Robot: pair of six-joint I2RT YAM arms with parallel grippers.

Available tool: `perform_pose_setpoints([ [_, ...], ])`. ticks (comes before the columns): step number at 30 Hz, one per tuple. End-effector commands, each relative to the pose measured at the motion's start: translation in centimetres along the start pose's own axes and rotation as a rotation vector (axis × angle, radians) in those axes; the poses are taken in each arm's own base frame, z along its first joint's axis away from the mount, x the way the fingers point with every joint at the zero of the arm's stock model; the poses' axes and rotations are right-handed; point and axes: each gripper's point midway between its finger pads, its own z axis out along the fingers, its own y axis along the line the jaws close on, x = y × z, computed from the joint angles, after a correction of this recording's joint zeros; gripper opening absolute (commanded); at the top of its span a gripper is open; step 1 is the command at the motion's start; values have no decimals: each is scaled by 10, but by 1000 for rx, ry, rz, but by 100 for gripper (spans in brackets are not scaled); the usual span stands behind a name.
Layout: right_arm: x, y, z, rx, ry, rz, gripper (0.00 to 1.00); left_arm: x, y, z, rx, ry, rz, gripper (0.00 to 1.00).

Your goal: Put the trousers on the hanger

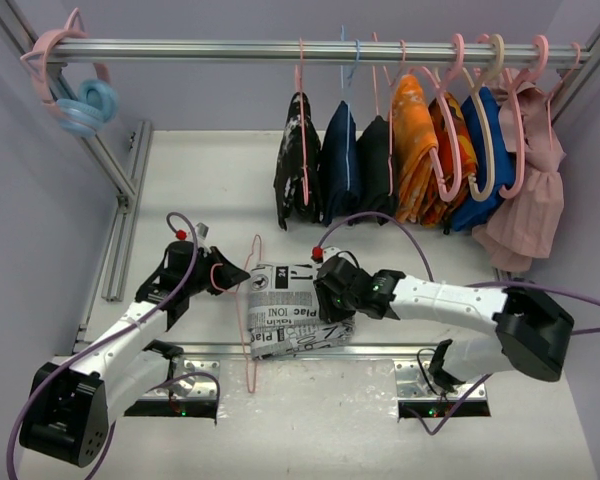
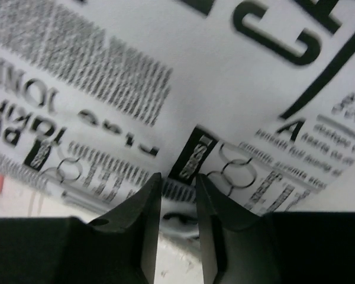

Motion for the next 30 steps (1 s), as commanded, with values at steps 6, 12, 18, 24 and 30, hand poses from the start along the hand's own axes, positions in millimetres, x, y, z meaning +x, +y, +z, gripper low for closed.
perform_pose_setpoints([
  [6, 0, 35, -57, -157, -65, -15, 41, -8, -2, -4, -2, -31, 42, 0],
  [12, 47, 0, -18, -67, -6, 28, 42, -10, -4, -6, -7, -35, 50, 0],
  [18, 66, -11, 5, 23, 109, 14, 43, -11, -4, -7, -5, -45, 40, 0],
  [24, 1, 20, -44, -74, -91, 0, 45, -4, 1, -7, -1, -32, 40, 0],
  [30, -57, 6, -82, 72, -256, -13, 50, 2, 4, -7, 9, -27, 33, 0],
])
